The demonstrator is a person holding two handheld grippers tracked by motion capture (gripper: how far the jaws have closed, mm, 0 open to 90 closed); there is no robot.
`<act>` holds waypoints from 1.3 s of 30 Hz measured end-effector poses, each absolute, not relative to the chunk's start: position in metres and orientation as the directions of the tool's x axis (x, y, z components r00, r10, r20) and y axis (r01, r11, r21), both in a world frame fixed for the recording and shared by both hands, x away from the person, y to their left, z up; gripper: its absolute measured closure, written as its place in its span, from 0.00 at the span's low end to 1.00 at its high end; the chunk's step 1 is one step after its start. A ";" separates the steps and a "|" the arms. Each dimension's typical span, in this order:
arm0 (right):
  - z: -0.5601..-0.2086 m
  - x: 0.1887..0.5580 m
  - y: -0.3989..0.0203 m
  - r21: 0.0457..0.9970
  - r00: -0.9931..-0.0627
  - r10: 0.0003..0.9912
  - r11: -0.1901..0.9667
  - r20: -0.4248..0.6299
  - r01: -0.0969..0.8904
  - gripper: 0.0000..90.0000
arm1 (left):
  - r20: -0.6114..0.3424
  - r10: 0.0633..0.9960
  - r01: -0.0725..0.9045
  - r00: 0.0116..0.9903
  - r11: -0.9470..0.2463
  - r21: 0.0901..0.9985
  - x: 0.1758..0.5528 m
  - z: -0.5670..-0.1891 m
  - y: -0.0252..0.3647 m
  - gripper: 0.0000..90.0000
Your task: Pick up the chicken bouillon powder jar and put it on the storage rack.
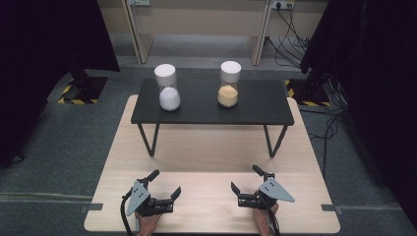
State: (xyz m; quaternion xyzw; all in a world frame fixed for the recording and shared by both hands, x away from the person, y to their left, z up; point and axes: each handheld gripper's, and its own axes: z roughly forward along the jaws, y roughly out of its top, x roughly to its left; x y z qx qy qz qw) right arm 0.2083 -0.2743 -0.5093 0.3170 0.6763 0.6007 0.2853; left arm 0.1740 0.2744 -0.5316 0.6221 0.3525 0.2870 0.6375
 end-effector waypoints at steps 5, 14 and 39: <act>-0.511 0.210 -0.277 0.994 -0.640 0.769 0.061 0.013 0.093 0.00 | -0.095 0.805 0.079 0.586 0.061 0.995 0.174 -0.531 0.274 0.00; -0.509 0.211 -0.275 0.992 -0.642 0.766 0.078 0.002 0.096 0.01 | -0.089 0.803 0.084 0.589 0.049 0.995 0.174 -0.530 0.273 0.00; -0.509 0.212 -0.276 0.992 -0.643 0.766 0.074 0.010 0.104 0.01 | -0.076 0.803 0.079 0.592 0.036 0.996 0.173 -0.530 0.272 0.00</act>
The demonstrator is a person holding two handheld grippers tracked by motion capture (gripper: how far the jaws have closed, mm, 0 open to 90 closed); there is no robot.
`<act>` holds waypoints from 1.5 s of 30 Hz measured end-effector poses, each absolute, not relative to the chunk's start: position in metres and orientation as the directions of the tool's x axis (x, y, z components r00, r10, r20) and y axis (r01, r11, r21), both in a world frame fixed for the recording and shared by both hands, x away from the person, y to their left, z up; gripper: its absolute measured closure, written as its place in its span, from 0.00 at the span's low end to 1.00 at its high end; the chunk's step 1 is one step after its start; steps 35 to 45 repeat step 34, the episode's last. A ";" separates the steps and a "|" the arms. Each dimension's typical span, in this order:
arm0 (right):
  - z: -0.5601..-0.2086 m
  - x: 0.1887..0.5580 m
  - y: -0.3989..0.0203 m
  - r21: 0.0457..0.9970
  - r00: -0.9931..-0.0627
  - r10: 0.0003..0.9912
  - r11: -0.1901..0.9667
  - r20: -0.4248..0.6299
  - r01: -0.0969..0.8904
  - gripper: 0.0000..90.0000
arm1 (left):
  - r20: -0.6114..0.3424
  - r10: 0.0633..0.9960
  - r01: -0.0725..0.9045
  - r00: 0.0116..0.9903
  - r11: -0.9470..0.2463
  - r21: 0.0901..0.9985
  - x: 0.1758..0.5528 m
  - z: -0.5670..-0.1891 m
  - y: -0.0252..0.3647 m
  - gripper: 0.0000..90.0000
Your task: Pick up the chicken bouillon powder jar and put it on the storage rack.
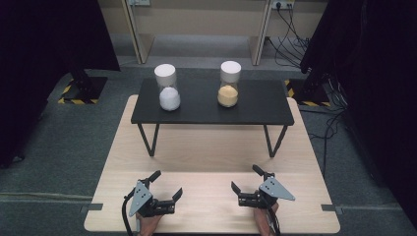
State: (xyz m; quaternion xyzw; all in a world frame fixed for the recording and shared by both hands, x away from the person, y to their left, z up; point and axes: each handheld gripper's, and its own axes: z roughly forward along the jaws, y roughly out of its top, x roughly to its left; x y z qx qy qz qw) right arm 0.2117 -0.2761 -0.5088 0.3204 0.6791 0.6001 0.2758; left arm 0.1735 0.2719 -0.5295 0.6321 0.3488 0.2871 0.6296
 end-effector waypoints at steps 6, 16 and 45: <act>-0.509 0.212 -0.276 0.992 -0.642 0.766 0.076 0.009 0.105 0.01 | -0.074 0.803 0.080 0.592 0.033 0.996 0.173 -0.529 0.272 0.00; -0.508 0.211 -0.275 0.991 -0.642 0.767 0.081 0.005 0.105 0.01 | -0.074 0.803 0.080 0.592 0.033 0.996 0.173 -0.529 0.272 0.00; -0.507 0.212 -0.275 0.990 -0.640 0.769 0.088 0.002 0.108 0.01 | -0.076 0.803 0.080 0.591 0.035 0.996 0.173 -0.529 0.272 0.00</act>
